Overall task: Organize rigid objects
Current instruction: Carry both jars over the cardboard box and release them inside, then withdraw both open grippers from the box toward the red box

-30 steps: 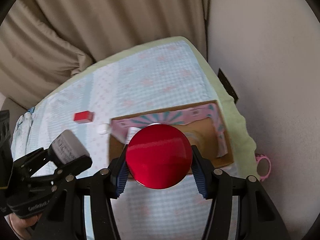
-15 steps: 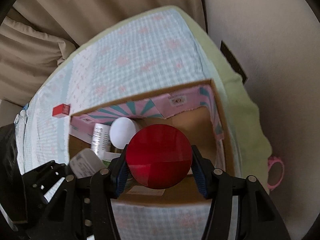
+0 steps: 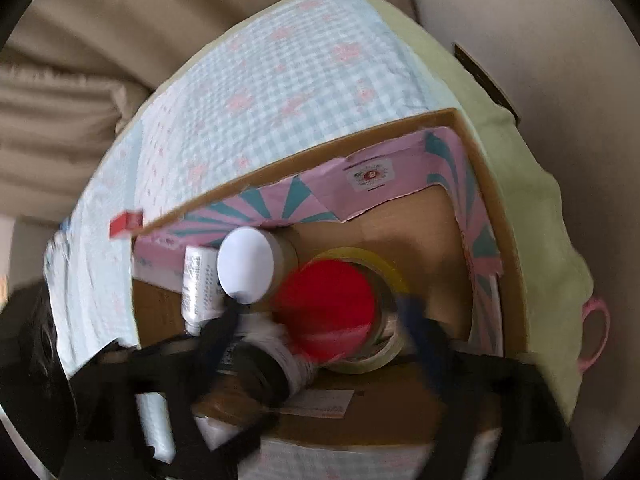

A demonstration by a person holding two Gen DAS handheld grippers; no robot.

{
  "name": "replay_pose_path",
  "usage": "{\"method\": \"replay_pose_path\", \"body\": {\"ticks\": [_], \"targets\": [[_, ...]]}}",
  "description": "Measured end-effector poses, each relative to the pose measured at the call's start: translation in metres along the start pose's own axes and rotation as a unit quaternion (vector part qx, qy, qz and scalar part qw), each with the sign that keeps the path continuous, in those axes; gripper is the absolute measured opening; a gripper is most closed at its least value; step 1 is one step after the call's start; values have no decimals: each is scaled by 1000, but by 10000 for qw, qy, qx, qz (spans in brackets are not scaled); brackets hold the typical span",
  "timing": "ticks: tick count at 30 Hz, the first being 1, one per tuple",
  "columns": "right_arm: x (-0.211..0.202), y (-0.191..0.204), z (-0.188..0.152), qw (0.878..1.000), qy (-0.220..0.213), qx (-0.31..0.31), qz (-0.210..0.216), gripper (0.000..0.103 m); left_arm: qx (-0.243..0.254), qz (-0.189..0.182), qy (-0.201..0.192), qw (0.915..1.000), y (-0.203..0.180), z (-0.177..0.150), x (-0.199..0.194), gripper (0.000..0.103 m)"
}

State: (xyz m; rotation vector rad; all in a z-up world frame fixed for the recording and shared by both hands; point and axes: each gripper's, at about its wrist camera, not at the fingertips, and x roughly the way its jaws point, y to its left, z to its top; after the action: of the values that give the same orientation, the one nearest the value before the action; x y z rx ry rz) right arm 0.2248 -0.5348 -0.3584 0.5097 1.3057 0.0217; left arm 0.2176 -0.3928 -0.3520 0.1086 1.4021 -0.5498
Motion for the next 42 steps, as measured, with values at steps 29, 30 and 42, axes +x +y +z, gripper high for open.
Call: {"method": "replay_pose_path", "body": {"ticks": [29,30,42], "targets": [[-68,39,-31,9987,-442,-147,-203,103,-361,283,-713,9964,40,-50,-108,103],[-71,43,-34,9985,-476,-181,-201,103,-400,309,-762,9958,45,-55,-116,103],[-117,151,-94,9889,-1014,-902,-602,103,-688,523,-1378,9867,142,-122,-228,103]]}}
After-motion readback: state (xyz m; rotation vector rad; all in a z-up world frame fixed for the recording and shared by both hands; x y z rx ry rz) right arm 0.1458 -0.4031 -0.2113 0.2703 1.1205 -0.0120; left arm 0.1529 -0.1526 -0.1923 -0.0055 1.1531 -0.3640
